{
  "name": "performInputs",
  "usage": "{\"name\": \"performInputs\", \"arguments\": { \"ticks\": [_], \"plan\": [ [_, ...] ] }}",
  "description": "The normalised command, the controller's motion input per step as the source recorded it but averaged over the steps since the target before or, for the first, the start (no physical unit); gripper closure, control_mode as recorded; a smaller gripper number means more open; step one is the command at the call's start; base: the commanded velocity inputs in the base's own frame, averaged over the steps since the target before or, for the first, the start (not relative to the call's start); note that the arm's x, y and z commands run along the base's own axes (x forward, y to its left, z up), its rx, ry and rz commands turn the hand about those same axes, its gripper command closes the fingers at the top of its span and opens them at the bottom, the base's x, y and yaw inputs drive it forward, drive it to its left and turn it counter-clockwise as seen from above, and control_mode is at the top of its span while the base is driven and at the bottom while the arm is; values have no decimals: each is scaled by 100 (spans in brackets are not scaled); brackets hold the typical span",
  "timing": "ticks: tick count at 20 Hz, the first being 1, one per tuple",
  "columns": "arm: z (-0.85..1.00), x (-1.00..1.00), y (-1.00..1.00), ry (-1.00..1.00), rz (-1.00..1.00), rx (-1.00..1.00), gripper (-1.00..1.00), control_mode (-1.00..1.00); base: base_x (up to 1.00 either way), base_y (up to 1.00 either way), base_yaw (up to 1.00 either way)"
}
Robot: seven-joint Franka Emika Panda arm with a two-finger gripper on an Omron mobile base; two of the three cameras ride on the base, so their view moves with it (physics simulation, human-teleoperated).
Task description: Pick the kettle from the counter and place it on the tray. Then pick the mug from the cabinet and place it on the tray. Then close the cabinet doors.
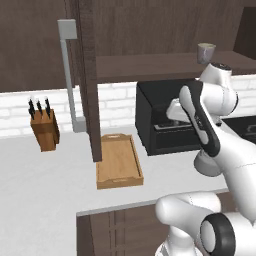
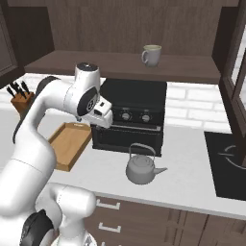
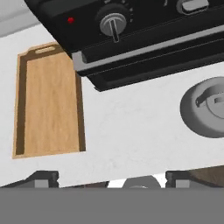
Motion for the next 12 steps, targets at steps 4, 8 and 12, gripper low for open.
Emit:
{"name": "performInputs", "arguments": {
  "ticks": [4, 8, 12],
  "plan": [
    [-16, -34, -62, 0, -28, 20, -100, -100, 0, 0, 0],
    [-14, -22, -59, 0, -20, 16, -100, -100, 0, 0, 0],
    [-8, -11, -59, -10, -2, 10, -100, -100, 0, 0, 0]
  ]
}}
